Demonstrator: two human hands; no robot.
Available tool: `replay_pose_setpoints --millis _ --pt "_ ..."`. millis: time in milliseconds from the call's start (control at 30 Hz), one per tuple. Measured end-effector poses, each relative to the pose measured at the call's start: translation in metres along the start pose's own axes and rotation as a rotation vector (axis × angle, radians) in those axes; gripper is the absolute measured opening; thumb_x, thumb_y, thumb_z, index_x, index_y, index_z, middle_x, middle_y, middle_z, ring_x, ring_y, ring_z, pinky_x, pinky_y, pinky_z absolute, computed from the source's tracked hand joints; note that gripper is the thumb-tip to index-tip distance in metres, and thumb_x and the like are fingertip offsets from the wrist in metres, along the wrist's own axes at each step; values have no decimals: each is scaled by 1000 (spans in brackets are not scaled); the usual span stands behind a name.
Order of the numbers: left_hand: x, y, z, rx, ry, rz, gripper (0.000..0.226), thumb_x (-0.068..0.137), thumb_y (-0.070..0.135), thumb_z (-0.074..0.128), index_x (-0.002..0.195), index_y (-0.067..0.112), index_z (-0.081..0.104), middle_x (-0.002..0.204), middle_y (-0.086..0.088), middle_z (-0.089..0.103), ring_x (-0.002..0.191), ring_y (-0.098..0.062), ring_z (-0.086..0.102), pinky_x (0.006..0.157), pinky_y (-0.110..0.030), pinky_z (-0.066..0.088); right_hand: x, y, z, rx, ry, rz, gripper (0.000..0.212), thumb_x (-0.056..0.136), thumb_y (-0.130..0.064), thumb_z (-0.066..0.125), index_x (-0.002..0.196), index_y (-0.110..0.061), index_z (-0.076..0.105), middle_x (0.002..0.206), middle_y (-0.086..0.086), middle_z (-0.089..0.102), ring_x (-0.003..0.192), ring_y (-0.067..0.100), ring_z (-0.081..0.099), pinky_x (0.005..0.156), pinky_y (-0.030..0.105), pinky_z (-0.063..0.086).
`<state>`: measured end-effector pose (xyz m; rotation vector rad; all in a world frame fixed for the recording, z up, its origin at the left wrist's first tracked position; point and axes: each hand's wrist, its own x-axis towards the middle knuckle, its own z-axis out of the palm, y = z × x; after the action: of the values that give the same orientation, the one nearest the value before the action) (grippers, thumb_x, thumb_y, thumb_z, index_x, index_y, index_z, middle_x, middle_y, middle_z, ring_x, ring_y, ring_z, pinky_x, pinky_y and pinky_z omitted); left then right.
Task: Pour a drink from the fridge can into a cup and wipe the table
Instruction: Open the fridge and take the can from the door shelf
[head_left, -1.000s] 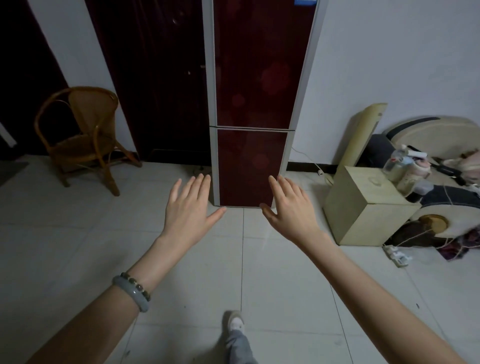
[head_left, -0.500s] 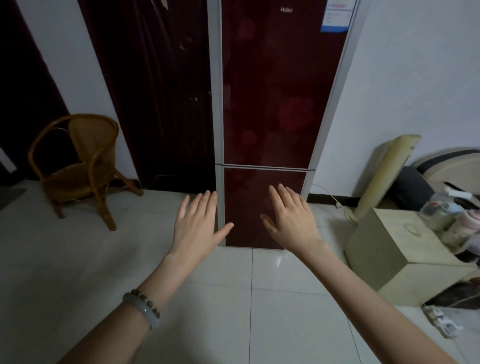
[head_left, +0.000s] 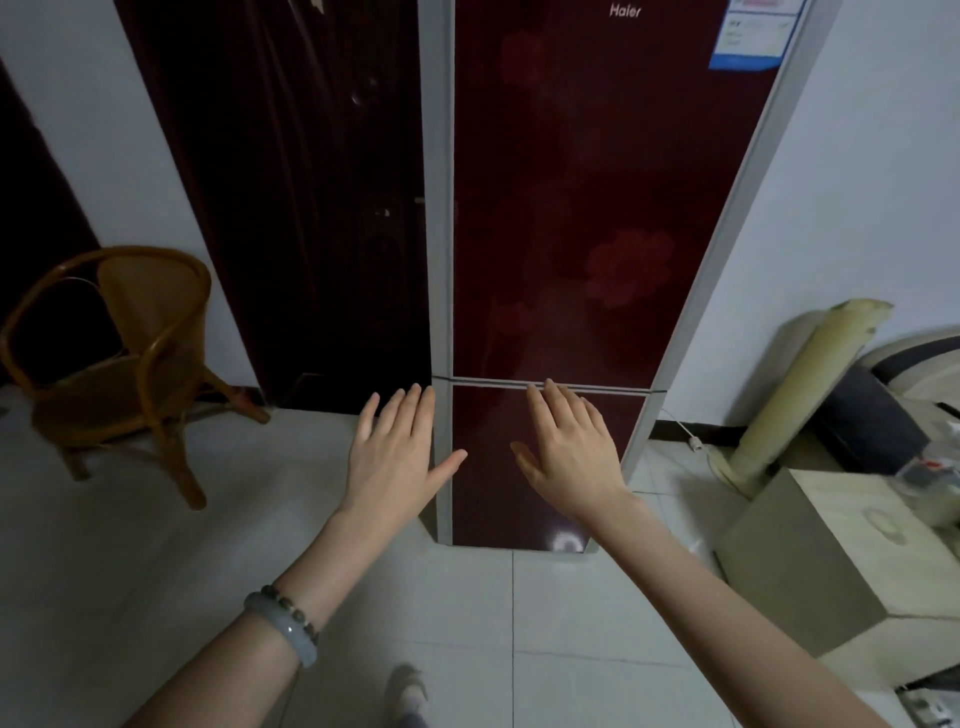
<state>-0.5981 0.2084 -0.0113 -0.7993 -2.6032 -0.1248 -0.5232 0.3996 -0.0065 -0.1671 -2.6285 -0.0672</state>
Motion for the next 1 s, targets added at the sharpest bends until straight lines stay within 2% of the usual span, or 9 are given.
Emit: replay_pose_setpoints --millis 167,567,867,1000 --pt "80 -35 30 -9 7 43 79 83 64 31 132 4 49 133 -12 55 124 -26 51 109 -45 32 75 4 38 -19 3 47 70 70 -36 75 126 -1 53 124 22 59 114 37 57 93 48 47" --pt "238 -108 86 -22 56 168 81 83 65 32 134 4 47 133 -12 55 124 -25 51 109 -45 32 215 11 107 -77 26 128 70 70 -34 73 128 0 52 127 23 56 116 37 55 94 49 48" --pt "301 -129 110 -54 46 175 81 83 65 31 135 4 45 136 -12 53 125 -25 50 109 -43 30 285 33 122 -220 76 -51 67 69 -28 71 127 0 53 131 25 52 120 37 52 103 49 39" --pt "333 -134 112 -289 -1 125 82 87 60 45 145 6 25 150 -10 32 138 -22 31 115 -37 16 317 46 119 -273 134 -172 67 73 -24 66 133 -1 48 140 23 44 130 36 43 109 49 28"
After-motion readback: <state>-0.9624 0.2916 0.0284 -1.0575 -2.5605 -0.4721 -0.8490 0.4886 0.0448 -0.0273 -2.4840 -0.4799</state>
